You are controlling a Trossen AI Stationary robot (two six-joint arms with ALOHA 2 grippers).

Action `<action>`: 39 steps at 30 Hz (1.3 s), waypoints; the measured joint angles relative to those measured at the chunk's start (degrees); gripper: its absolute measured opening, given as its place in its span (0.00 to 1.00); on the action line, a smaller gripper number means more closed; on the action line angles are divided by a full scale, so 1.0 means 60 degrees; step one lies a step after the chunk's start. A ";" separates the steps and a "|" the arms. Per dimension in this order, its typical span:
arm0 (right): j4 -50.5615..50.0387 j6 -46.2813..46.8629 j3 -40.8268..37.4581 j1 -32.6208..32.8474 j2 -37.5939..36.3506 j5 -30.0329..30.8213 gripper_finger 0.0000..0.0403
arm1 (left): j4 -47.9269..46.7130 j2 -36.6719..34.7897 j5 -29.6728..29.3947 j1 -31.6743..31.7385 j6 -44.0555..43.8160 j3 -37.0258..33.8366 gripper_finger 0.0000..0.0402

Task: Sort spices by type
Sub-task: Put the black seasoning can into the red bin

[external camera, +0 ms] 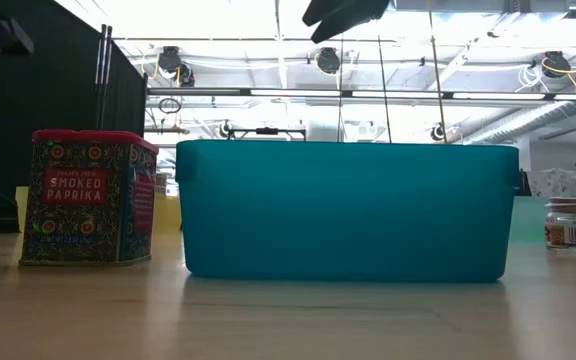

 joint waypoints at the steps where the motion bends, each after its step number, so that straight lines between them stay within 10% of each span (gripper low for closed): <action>1: -0.0007 0.0001 0.0000 -0.0003 0.0000 0.0000 0.82 | 0.0004 0.0007 0.0042 -0.0016 -0.0120 0.0000 0.77; 10: -0.0485 0.0227 0.0000 0.0007 0.0000 -0.0019 0.82 | 0.0007 0.0005 0.0270 -0.0013 -0.1828 0.0000 0.77; 23: -0.1108 -0.0878 0.0000 -0.0576 -0.0015 0.0005 0.82 | 0.0171 0.0009 0.2114 0.0026 -1.0323 0.0670 0.77; 27: -0.1160 -0.1227 0.0000 -0.0687 -0.0015 -0.0001 0.82 | 0.0123 0.0383 0.0881 -0.0083 -1.1182 0.1333 0.77; 39: -0.1200 -0.1579 0.0000 -0.0619 -0.0015 -0.0022 0.82 | -0.1935 0.3457 0.1186 -0.0887 -1.2032 0.3834 0.77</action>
